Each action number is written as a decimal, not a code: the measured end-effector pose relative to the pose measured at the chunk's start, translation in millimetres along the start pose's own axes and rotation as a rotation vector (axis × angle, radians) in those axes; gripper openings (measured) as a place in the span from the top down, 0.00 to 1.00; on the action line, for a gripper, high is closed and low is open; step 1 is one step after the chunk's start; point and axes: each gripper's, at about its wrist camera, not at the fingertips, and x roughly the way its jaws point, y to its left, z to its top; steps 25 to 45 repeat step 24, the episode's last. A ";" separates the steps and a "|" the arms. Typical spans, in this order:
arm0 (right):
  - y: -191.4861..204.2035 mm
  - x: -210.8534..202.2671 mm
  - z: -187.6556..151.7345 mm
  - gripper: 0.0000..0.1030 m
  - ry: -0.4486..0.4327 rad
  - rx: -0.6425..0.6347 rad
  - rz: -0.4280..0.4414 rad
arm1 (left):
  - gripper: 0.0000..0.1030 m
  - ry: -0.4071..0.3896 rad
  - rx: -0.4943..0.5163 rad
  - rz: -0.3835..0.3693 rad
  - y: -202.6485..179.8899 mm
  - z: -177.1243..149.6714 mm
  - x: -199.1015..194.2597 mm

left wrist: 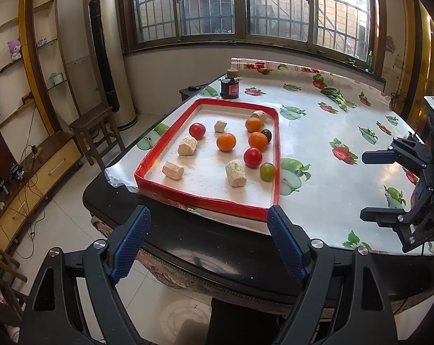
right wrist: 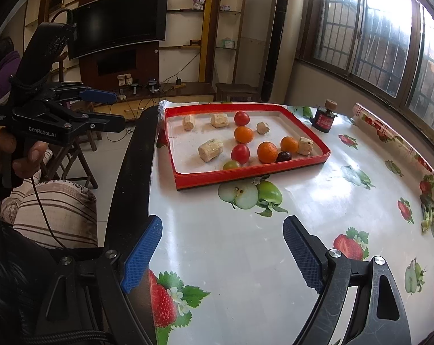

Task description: Organize fruits

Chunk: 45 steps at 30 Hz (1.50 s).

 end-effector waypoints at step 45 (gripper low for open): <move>4.7 4.1 1.0 0.15 0.001 0.001 0.007 | 0.19 -0.020 0.011 0.020 0.7 -0.7 2.4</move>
